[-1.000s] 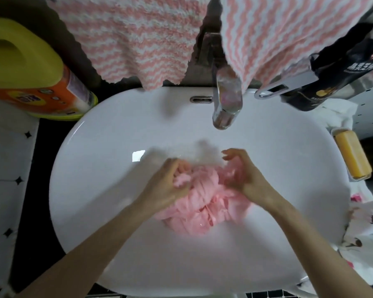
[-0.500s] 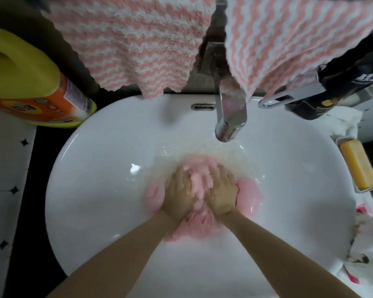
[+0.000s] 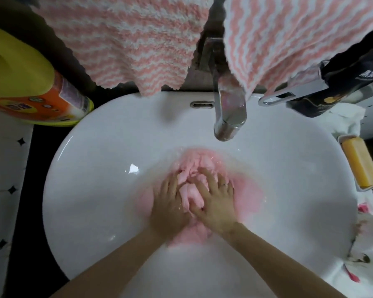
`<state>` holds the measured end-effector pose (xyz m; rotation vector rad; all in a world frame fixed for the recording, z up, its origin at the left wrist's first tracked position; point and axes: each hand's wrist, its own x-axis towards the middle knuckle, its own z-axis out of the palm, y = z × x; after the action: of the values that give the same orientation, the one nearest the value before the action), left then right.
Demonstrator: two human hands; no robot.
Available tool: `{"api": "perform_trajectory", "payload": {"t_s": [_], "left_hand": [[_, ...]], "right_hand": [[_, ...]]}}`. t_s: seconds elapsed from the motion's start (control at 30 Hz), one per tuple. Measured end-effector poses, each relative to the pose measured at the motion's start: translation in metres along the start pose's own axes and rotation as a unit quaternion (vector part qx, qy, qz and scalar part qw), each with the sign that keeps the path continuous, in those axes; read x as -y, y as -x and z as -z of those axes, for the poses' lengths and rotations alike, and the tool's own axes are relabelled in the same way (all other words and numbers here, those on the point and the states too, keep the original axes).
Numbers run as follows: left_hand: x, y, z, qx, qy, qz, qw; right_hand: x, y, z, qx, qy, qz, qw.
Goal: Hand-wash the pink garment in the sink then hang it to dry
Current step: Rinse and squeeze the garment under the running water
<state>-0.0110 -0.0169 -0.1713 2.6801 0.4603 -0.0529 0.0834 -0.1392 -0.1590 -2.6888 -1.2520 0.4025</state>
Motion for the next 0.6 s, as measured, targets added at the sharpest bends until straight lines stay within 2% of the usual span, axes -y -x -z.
{"api": "perform_trajectory", "payload": {"t_s": [0.07, 0.13, 0.2, 0.23, 0.3, 0.37, 0.4, 0.47, 0.53, 0.6], "left_hand": [[-0.001, -0.013, 0.003, -0.037, 0.055, 0.039, 0.997], [0.001, -0.027, -0.001, -0.012, 0.059, 0.089, 0.994], [0.002, -0.048, 0.010, 0.029, 0.033, 0.102, 0.994], [0.002, -0.058, 0.022, 0.055, 0.017, 0.120, 0.991], [0.002, -0.075, 0.037, 0.077, 0.050, 0.174, 0.981], [0.003, -0.071, 0.055, 0.013, 0.100, 0.149, 0.984], [0.003, -0.062, 0.061, -0.059, 0.088, 0.086, 0.991], [0.004, -0.036, 0.060, -0.116, 0.058, -0.019, 0.991], [0.008, -0.015, 0.045, -0.124, 0.010, -0.014, 0.992], [0.009, 0.001, 0.027, -0.103, -0.004, 0.046, 0.994]], "right_hand": [[0.004, -0.016, -0.007, -0.032, -0.010, -0.009, 0.999], [0.005, -0.037, -0.013, -0.048, -0.040, -0.042, 0.997], [0.010, -0.061, -0.003, -0.051, -0.039, -0.099, 0.993], [0.011, -0.073, 0.006, -0.025, -0.071, -0.131, 0.989], [0.011, -0.091, 0.031, 0.035, -0.164, -0.210, 0.963], [0.001, -0.092, 0.046, 0.043, -0.269, -0.260, 0.926], [-0.002, -0.084, 0.055, 0.021, -0.294, -0.251, 0.922], [-0.006, -0.053, 0.064, -0.043, -0.246, -0.159, 0.955], [-0.010, -0.024, 0.054, -0.063, -0.124, -0.052, 0.989], [-0.008, -0.007, 0.037, -0.021, -0.049, 0.003, 0.999]]}}
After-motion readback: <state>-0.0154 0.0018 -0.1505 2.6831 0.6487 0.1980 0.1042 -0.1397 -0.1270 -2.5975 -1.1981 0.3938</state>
